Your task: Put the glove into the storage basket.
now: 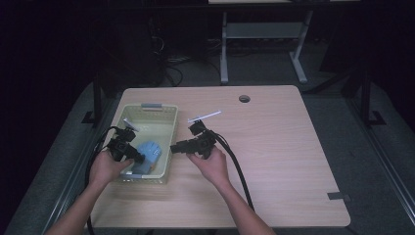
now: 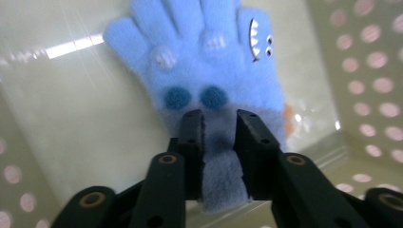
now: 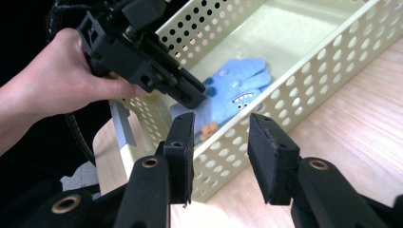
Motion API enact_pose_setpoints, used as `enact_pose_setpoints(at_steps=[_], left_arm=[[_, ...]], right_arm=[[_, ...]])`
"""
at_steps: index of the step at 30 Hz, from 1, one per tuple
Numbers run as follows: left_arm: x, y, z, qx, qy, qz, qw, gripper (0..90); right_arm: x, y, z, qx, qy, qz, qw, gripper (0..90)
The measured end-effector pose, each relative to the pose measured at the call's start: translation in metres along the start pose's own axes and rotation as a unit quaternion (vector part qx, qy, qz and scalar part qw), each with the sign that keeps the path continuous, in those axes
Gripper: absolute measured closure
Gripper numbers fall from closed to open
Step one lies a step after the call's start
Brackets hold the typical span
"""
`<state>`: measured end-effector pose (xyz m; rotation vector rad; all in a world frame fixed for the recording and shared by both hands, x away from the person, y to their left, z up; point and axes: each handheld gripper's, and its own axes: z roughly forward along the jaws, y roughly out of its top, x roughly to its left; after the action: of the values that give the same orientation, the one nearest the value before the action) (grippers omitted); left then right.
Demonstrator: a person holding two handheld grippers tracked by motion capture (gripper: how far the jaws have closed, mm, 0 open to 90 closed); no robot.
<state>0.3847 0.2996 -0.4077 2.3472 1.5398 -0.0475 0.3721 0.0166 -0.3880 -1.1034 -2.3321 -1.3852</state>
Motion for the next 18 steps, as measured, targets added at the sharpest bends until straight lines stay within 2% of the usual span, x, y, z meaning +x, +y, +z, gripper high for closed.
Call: enact_pose_setpoints(at_steps=[2, 3, 8, 18], left_arm=[[0.002, -0.001, -0.006, -0.010, -0.015, -0.001, 0.9998, 67.9], [0.001, -0.002, -0.008, -0.027, -0.018, -0.011, 0.9994, 66.6], [0.001, -0.004, -0.021, -0.058, -0.030, -0.008, 0.9978, 60.9], [-0.001, -0.004, -0.027, -0.089, -0.051, -0.010, 0.9947, 54.3]], right_arm=[[-0.002, -0.001, -0.002, -0.001, 0.000, 0.000, 1.0000, 59.5], [-0.003, -0.001, -0.004, 0.001, 0.001, 0.005, 1.0000, 58.4], [-0.012, -0.005, -0.010, 0.002, 0.002, 0.014, 0.9999, 54.9], [-0.024, -0.011, -0.016, 0.011, 0.002, 0.030, 0.9995, 49.5]])
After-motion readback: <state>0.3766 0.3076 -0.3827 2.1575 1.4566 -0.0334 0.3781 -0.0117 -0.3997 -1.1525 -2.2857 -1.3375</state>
